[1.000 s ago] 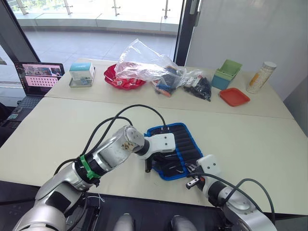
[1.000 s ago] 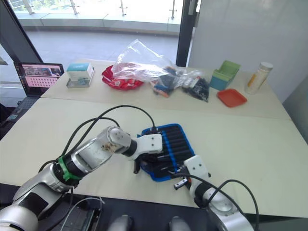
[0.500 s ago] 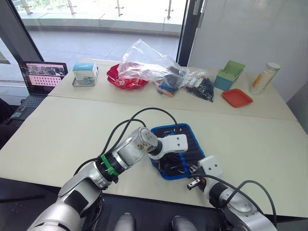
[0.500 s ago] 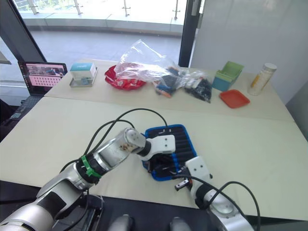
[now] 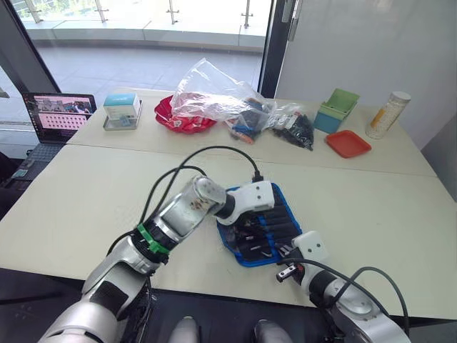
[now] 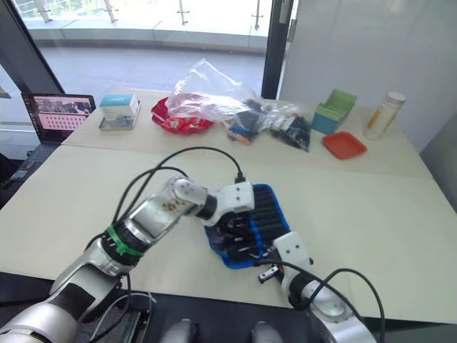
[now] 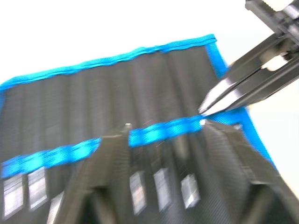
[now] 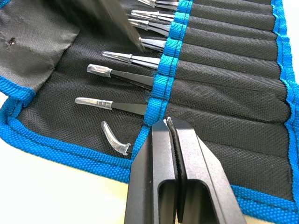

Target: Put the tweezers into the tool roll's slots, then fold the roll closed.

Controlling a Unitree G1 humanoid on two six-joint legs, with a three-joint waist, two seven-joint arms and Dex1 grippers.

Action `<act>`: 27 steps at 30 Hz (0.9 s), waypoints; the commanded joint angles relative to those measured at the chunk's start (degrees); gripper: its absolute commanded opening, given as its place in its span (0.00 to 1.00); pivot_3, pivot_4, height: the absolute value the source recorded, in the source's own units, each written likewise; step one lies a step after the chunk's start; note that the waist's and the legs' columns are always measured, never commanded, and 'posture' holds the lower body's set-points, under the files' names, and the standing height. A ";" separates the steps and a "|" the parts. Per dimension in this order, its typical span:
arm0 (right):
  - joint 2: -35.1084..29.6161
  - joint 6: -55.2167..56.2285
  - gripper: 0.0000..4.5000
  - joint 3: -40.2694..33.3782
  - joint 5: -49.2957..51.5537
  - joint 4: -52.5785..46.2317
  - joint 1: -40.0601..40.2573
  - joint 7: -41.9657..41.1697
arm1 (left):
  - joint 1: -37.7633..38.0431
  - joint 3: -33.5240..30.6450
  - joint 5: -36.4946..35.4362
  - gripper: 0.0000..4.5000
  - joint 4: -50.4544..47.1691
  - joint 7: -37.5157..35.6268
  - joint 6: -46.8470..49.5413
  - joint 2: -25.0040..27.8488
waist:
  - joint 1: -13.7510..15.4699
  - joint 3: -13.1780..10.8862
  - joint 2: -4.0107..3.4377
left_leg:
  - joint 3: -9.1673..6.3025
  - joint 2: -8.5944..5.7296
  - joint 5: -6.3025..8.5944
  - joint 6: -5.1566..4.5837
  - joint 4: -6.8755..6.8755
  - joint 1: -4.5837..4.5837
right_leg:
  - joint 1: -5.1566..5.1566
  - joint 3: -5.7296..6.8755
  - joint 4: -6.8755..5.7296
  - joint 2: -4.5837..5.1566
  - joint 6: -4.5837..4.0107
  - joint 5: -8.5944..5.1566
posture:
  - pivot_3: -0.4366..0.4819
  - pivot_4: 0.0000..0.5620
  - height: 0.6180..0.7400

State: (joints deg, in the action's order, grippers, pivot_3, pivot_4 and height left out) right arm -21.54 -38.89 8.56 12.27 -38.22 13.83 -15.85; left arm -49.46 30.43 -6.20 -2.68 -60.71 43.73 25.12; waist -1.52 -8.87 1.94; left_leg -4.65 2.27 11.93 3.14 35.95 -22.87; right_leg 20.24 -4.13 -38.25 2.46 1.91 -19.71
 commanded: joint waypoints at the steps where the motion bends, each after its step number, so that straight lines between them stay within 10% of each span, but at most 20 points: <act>1: -0.73 -3.39 0.00 2.30 0.15 3.52 1.21 -1.31 | 0.58 -5.31 -3.06 0.91 -4.55 -2.20 0.04 3.53 | -0.11 0.00 0.00 | 0.00 0.00 0.00 0.00 0.00 0.00 | 0.00 0.00 0.00 0.00 0.00 0.00 | 0.48 0.27 0.86; 8: -1.41 -3.20 0.00 1.96 0.29 3.69 0.89 -2.12 | 14.93 -25.59 -12.92 1.00 -8.99 -0.81 -9.29 7.24 | -0.73 0.00 -0.03 | 0.00 0.02 0.01 -0.02 0.00 0.09 | 0.03 -0.01 -0.31 0.03 -0.01 0.00 | 0.48 0.27 0.86; 21: -2.44 1.93 0.00 0.24 2.02 0.20 -0.73 -6.70 | 43.23 -43.92 -26.60 1.00 -14.59 -8.19 -16.98 16.53 | -0.73 -0.07 -0.10 | -0.02 0.07 0.01 -0.01 0.00 0.13 | 0.04 0.02 -0.35 0.04 -0.03 0.01 | 0.48 0.27 0.86; 27: -3.37 0.74 0.41 -4.53 10.00 -7.31 -3.18 -11.28 | 49.43 -48.25 -25.70 1.00 -13.34 -8.37 -23.02 18.34 | -0.99 -0.44 -0.49 | 0.08 0.14 0.02 -0.01 -0.01 0.09 | 0.15 0.00 -0.33 0.03 -0.04 0.01 | 0.48 0.27 0.86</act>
State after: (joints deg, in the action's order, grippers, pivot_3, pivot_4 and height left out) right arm -24.91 -37.79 5.63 18.72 -40.70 11.90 -25.73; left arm 0.21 -16.21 -31.52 -14.81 -69.08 22.43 42.70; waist -2.51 -9.31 1.45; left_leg -4.56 2.41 11.94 3.13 35.96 -22.81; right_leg 20.39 -4.13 -38.58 2.49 1.87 -19.70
